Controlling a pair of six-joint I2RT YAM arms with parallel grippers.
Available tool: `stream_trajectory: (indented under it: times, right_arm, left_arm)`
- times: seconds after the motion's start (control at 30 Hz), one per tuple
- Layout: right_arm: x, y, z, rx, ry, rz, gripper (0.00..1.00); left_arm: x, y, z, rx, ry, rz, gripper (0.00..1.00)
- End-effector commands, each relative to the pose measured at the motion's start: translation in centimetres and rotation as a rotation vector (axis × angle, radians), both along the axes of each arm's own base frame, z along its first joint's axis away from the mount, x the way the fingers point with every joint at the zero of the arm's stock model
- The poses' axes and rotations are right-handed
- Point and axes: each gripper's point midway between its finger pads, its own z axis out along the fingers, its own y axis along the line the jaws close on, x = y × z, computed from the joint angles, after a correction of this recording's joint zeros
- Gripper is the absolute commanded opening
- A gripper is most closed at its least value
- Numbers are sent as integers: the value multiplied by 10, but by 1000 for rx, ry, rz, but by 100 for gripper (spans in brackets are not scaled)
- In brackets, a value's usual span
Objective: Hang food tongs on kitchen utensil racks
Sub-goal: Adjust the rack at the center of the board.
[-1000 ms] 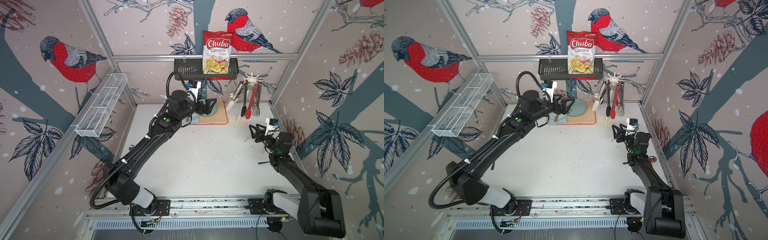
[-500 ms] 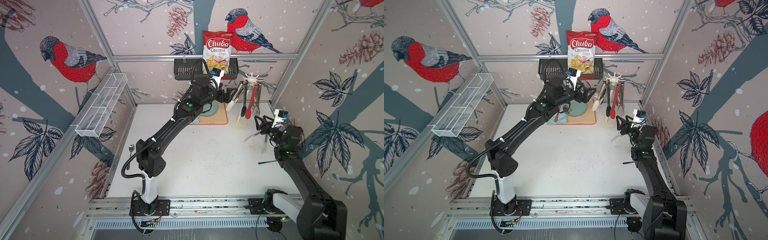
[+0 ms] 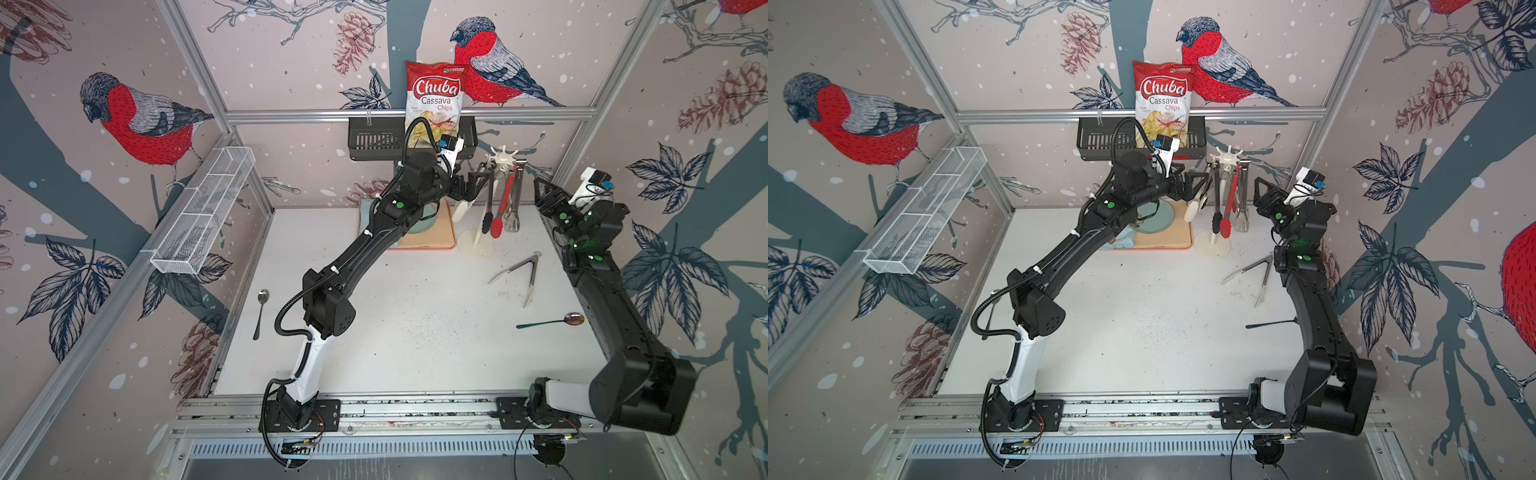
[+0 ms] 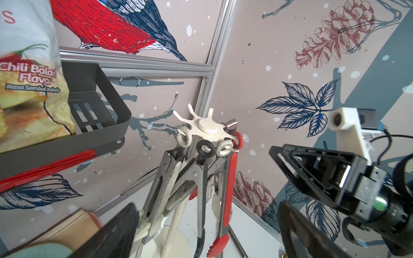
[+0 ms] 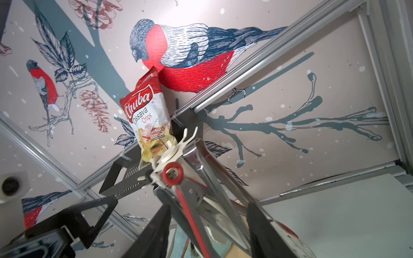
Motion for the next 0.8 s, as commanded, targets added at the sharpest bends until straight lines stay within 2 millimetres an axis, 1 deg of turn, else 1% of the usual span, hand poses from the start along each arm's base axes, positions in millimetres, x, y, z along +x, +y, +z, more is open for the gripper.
stream_trajectory:
  times: [0.0, 0.17, 0.27, 0.5, 0.63, 0.77]
  right_arm:
    - [9, 6, 26, 6, -76, 52, 58]
    - [24, 18, 45, -100, -109, 132, 61]
    - [37, 17, 51, -129, -73, 131, 62]
    - [65, 19, 55, -84, -15, 188, 60]
    - [82, 23, 56, -38, 16, 251, 55]
    - [98, 25, 59, 13, 36, 301, 51]
  left_arm:
    - [-4, -1, 18, -39, -47, -16, 96]
    - [-8, 3, 20, -31, -53, -13, 96]
    - [-9, 4, 22, -30, -59, -11, 96]
    - [-8, 5, 28, -45, -66, -3, 96]
    - [-10, 6, 24, -26, -53, -5, 96]
    - [-14, 11, 26, -24, -57, 0, 96]
